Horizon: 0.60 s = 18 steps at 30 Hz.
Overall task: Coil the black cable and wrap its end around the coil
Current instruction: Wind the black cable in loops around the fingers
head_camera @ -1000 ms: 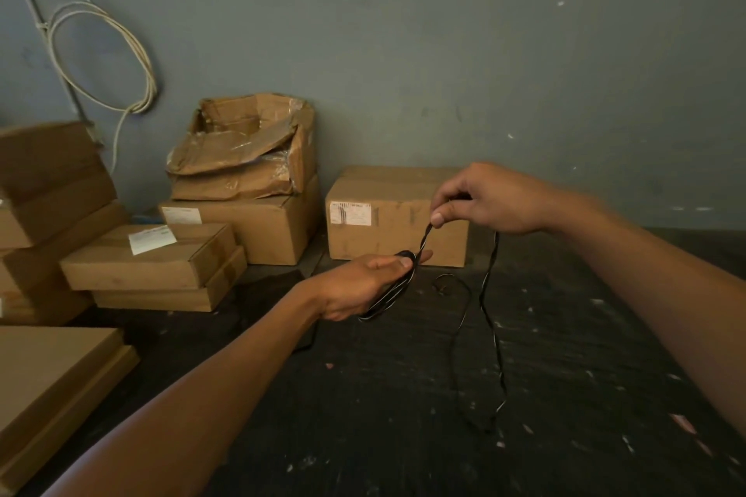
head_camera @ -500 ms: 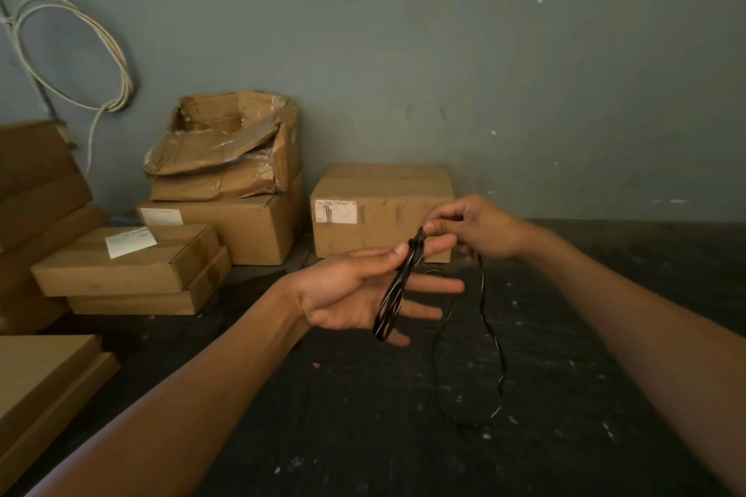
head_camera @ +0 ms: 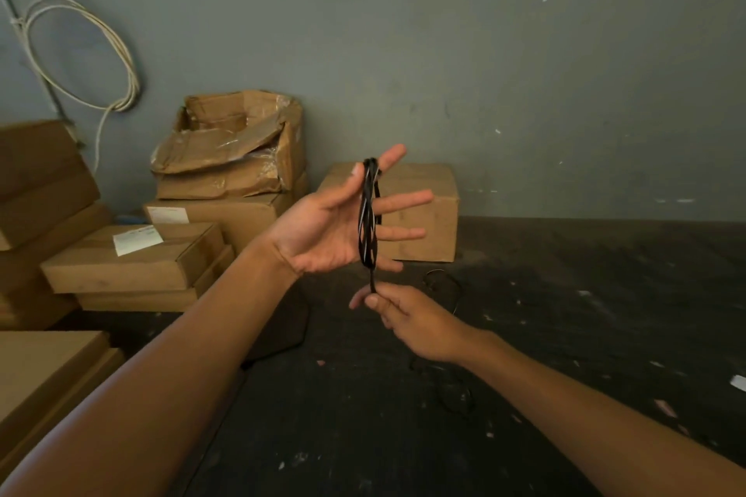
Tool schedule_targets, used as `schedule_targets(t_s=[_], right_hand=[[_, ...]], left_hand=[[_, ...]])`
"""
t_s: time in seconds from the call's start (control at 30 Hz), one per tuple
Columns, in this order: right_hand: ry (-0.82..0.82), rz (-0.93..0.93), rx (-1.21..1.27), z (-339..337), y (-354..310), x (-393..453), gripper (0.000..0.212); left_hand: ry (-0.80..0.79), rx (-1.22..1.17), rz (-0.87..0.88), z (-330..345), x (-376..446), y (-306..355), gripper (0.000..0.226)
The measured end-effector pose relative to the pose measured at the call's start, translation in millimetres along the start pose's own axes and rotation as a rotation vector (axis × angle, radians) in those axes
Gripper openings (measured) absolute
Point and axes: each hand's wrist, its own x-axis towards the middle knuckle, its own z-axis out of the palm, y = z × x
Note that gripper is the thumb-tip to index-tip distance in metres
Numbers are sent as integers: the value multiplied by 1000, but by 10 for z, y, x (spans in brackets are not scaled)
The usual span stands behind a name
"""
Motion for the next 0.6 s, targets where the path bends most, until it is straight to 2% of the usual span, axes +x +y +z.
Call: schedule_targets(t_s=[0.23,0.47,0.6], right_hand=[[-58,-87,-243,35,-284,-43,31],[-18,-117,-418,-265,-474,-42,27],[-29,-89,-617,-597,-683,5,22]], left_hand=[[300,2,65,-206,-97,-73,46],[443,107,-57,-358,-196,-237,43],[430,198,-171,-394,-268,-437,41]])
